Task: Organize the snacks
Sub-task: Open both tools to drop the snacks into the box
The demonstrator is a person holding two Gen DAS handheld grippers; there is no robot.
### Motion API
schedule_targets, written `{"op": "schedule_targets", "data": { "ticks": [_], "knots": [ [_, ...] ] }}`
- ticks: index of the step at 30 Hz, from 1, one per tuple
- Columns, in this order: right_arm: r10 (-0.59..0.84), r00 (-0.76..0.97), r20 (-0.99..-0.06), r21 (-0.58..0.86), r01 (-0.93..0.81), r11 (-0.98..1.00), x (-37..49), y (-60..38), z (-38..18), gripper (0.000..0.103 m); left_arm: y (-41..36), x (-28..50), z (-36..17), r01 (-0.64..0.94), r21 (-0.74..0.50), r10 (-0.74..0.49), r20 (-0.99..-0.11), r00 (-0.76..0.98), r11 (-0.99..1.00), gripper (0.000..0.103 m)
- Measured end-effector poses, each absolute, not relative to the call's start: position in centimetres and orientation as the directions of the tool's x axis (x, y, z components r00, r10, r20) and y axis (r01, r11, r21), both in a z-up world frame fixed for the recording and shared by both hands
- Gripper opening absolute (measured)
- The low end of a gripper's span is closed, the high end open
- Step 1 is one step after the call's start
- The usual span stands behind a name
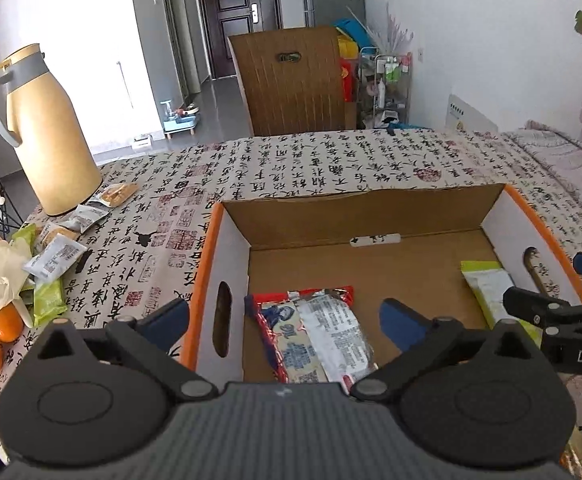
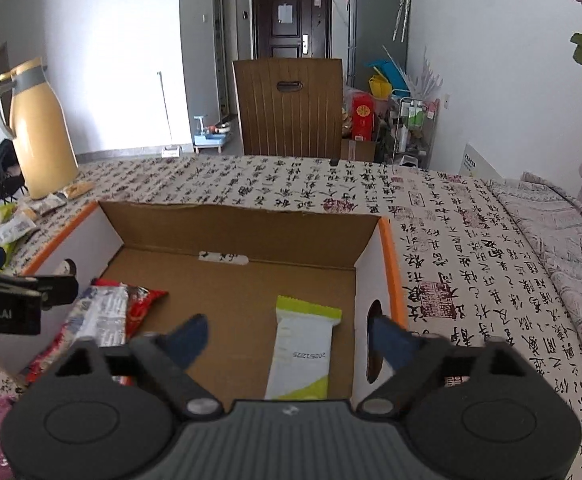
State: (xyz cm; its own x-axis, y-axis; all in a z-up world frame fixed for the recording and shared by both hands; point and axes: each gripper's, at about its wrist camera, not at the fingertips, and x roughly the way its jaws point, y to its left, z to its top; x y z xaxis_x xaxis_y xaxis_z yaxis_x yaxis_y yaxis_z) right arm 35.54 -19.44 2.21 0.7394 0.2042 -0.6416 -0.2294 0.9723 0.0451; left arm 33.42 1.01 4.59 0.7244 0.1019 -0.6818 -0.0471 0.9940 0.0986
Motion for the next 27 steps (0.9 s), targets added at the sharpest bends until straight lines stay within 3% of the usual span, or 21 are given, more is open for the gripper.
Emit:
{"op": "schedule_targets", "data": {
  "ticks": [2,27],
  "knots": [
    [0.207,0.743,-0.636,0.046,-0.232,0.972,35.1,-19.5,2.5,0.103,0.8,32.9,4.8,-0.050,0.101,0.106,-0.679,0.727,0.994,0.103],
    [0.198,0.774,-0.601,0.031,-0.226,0.974,23.1,-20.0,3.8,0.103,1.5,21.1,5.1,-0.069,0.085,0.108,-0.655,0.748,0.994,0.103]
  ]
}}
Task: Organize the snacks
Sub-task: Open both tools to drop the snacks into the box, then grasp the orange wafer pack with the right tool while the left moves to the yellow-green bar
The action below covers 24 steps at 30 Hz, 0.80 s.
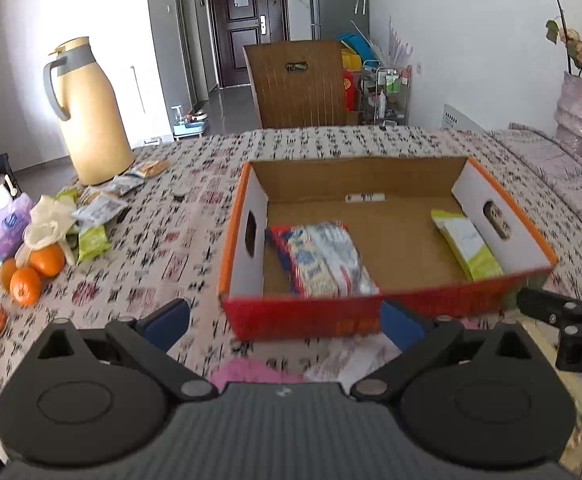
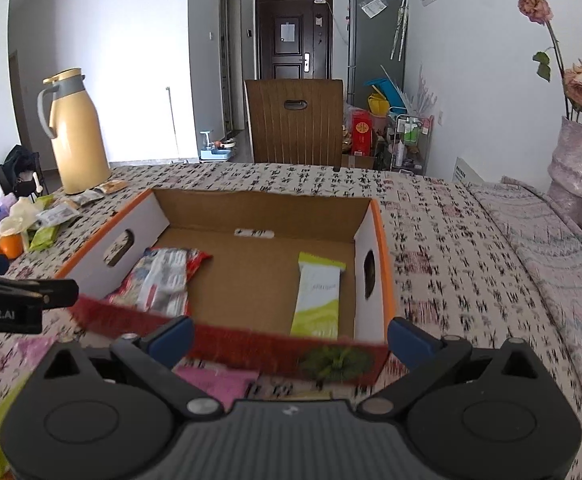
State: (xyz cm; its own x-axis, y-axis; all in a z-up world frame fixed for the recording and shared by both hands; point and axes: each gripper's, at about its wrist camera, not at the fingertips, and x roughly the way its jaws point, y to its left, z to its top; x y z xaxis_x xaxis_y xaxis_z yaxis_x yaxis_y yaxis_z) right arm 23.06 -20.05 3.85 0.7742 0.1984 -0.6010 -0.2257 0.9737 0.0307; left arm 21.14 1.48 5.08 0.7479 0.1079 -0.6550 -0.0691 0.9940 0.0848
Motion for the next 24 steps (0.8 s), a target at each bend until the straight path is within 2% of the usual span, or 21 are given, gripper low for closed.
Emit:
{"op": "schedule_targets", "data": {
  "ticks": [3,6,8,19,24],
  "knots": [
    [0.187,0.792,-0.581,0.030,-0.208,0.978,21.3,-20.2,3.9,0.103,1.8,19.4,5.2,-0.093,0.080,0.123,-0.635,0.763,0.992,0.103],
    [0.196,0.820,-0.538,0.077,-0.184,0.980,19.4,-20.7,4.5,0.103,2.3,17.5,6.0,-0.087,0.027,0.085,-0.613,0.785,0.996,0.103],
    [0.195,0.833,-0.518,0.069,-0.186,0.980,18.1,-20.8,4.6,0.103,2.4,16.5,6.5,-0.105,0.048,0.113,-0.591,0.799,0.993,0.103],
    [0.168,0.810,-0.562,0.023,-0.188,0.982,14.7,-20.9,1.3,0.103,2.4,13.0,5.1,-0.080,0.033,0.085,-0.571,0.816,0.996,0.103],
    [0.160,0.816,-0.556,-0.001,-0.194,0.981,13.4,-20.4,0.5,0.097,2.6,11.7,4.0,-0.078,0.022,0.077,-0.565,0.822,0.997,0.103]
  ]
}}
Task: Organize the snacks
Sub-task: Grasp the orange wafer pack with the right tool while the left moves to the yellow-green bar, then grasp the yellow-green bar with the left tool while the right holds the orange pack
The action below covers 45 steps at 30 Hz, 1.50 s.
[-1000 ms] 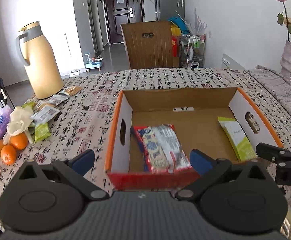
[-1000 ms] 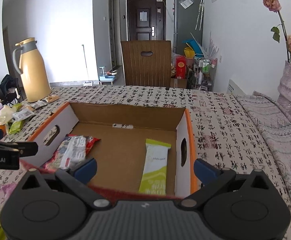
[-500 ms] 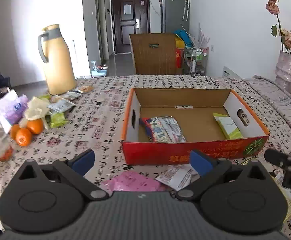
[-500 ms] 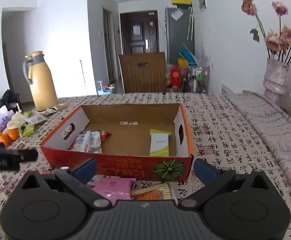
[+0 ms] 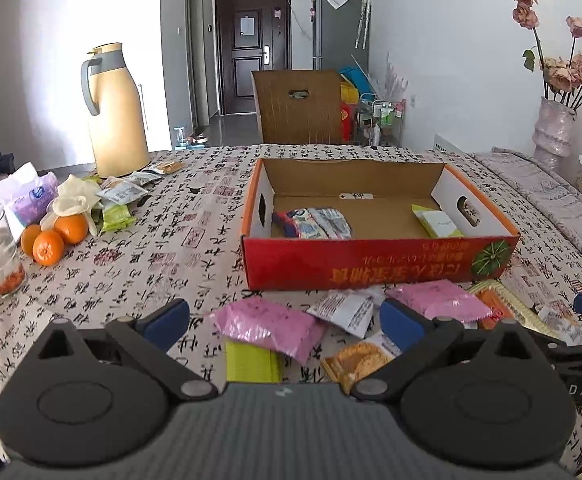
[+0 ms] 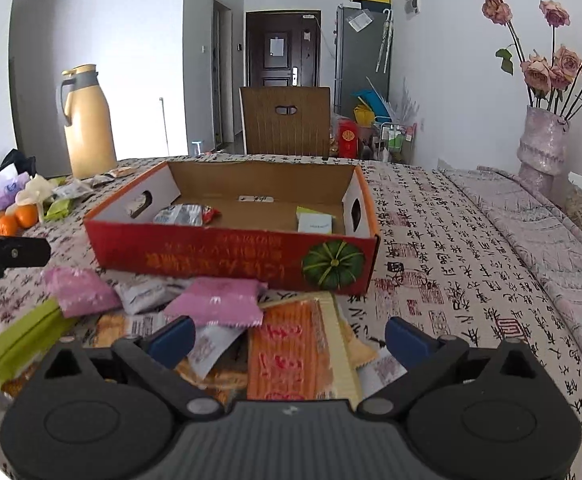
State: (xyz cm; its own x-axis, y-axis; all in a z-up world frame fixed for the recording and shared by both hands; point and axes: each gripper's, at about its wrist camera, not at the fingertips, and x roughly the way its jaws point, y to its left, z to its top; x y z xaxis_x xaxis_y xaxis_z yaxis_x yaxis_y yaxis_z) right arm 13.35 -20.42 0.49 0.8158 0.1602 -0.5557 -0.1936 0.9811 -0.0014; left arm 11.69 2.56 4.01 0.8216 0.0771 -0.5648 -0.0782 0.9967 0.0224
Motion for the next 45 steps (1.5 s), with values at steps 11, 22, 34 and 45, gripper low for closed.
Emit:
{"op": "schedule_targets", "data": {
  "ticks": [11,22,34,45],
  "knots": [
    [0.124,0.797,-0.591,-0.044,-0.186,0.982,14.4,-20.6,-2.1,0.084,3.0,10.4,2.0,-0.072,0.007,0.064,-0.569,0.820,0.997,0.103],
    [0.118,0.764,-0.635,-0.086,-0.222,0.971,15.5,-19.5,-4.5,0.057,3.1,10.6,1.2,-0.073,0.003,0.060,-0.585,0.809,0.997,0.103],
    [0.137,0.818,-0.559,-0.049,-0.198,0.979,13.5,-20.7,-2.9,0.038,4.0,10.4,1.3,-0.094,-0.002,0.075,-0.584,0.808,0.996,0.103],
    [0.146,0.875,-0.462,0.029,-0.149,0.988,11.4,-22.9,-1.1,0.038,6.3,11.5,-0.1,-0.133,0.003,0.103,-0.651,0.752,0.991,0.103]
  ]
}}
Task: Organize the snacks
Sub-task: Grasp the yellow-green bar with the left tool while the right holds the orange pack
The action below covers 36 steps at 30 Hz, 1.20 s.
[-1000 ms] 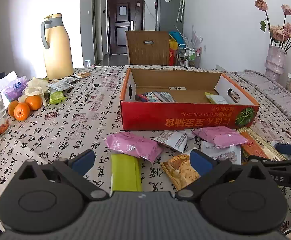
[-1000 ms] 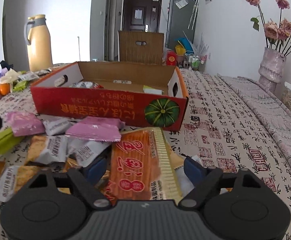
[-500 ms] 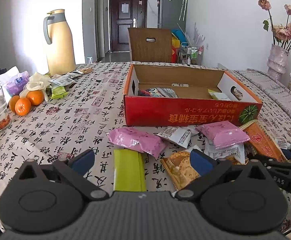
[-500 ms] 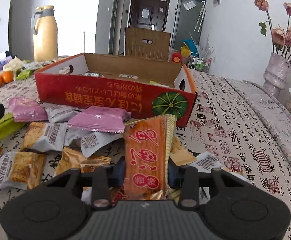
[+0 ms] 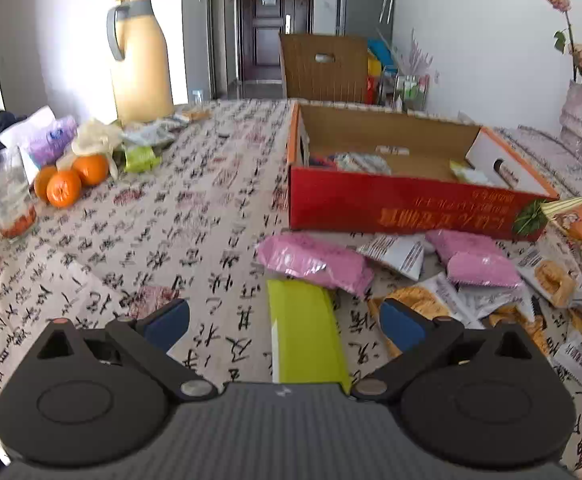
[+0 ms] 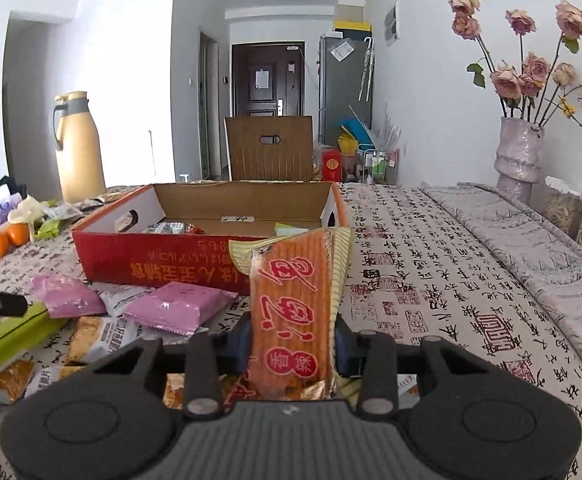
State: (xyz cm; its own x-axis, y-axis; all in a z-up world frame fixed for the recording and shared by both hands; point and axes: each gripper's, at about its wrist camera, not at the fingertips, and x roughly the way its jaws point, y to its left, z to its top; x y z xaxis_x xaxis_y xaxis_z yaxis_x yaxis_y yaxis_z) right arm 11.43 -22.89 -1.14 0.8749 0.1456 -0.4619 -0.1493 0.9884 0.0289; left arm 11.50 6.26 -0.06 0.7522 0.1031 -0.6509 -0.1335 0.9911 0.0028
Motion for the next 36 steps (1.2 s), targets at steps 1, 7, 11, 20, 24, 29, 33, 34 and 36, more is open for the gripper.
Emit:
{"op": "schedule_targets", "data": {
  "ticks": [1,7,11,20,24,29,33,34,36],
  "knots": [
    [0.147,0.873,-0.464,0.031,-0.150,0.988,11.4,-23.0,-1.3,0.038,6.4,11.7,-0.3,-0.136,0.002,0.103,-0.659,0.745,0.991,0.103],
    [0.151,0.864,-0.479,0.041,-0.150,0.988,11.3,-23.0,-1.9,0.038,6.3,12.8,-1.1,-0.145,0.006,0.108,-0.698,0.708,0.989,0.102],
    [0.158,0.861,-0.484,0.044,-0.156,0.987,11.4,-22.7,-2.1,0.038,5.8,14.1,-1.8,-0.144,0.019,0.112,-0.735,0.669,0.989,0.084],
    [0.171,0.851,-0.496,0.056,-0.166,0.985,11.3,-22.6,-2.6,0.038,5.5,15.4,-2.9,-0.136,-0.002,0.086,-0.768,0.635,0.991,0.040],
    [0.177,0.851,-0.495,0.060,-0.170,0.984,11.3,-22.6,-2.6,0.038,5.7,15.3,-2.8,-0.144,0.000,0.093,-0.762,0.641,0.990,0.039],
    [0.178,0.851,-0.494,0.060,-0.171,0.983,11.1,-22.6,-2.5,0.038,5.9,14.4,-1.8,-0.147,-0.012,0.090,-0.737,0.670,0.989,0.038],
    [0.181,0.855,-0.486,0.060,-0.174,0.983,10.7,-22.5,-2.3,0.038,6.0,13.3,-0.4,-0.143,-0.024,0.085,-0.701,0.708,0.989,0.038],
    [0.182,0.856,-0.484,0.060,-0.175,0.983,10.6,-22.5,-2.2,0.038,6.0,13.0,0.0,-0.141,-0.027,0.084,-0.692,0.717,0.990,0.038],
    [0.184,0.859,-0.478,0.060,-0.177,0.982,10.3,-22.4,-2.0,0.038,5.9,12.2,0.9,-0.135,-0.035,0.077,-0.669,0.739,0.990,0.038]
  ]
}}
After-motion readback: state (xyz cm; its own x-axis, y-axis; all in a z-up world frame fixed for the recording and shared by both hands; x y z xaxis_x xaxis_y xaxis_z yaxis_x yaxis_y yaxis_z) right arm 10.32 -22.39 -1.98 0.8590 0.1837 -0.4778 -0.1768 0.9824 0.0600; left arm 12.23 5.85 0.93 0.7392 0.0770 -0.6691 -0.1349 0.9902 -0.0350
